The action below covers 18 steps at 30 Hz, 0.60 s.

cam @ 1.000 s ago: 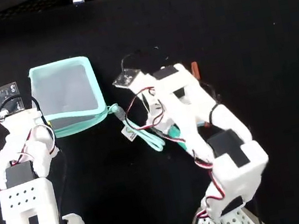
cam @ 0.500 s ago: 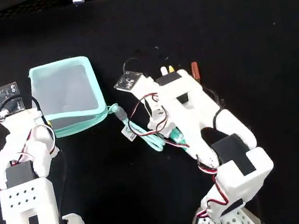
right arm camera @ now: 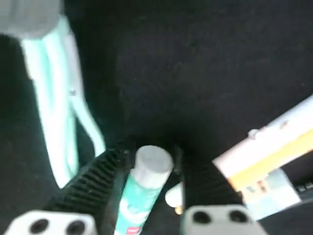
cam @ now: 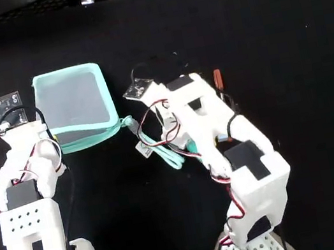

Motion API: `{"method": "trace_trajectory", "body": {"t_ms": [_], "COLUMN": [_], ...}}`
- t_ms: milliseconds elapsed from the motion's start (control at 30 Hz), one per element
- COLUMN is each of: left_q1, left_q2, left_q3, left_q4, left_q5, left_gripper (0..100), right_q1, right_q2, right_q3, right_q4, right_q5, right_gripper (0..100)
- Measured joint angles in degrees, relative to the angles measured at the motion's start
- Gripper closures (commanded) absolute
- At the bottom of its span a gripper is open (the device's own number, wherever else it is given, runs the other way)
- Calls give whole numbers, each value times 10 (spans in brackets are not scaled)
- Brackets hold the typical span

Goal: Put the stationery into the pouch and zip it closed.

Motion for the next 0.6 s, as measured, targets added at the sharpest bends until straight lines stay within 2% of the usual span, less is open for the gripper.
{"method": "trace_trajectory", "body": {"t_ms": [233,400,433,600], "left_q1": [0,0,0,0], "left_q2": [0,0,0,0], "left_q3": [0,0,0,0], "left_q4": [0,0,0,0], "left_q5": [0,0,0,0], "left_gripper": [970,970,970,970], "right_q1": [-4,-8,-8,-17], "right_q2": [-6,-8,-8,-15], "right_q3": [-1,0,0,13], "right_q4": [31,47,49,51], "right_q5": [-9,-9,-10,7], "right_gripper": [968,773,761,877]}}
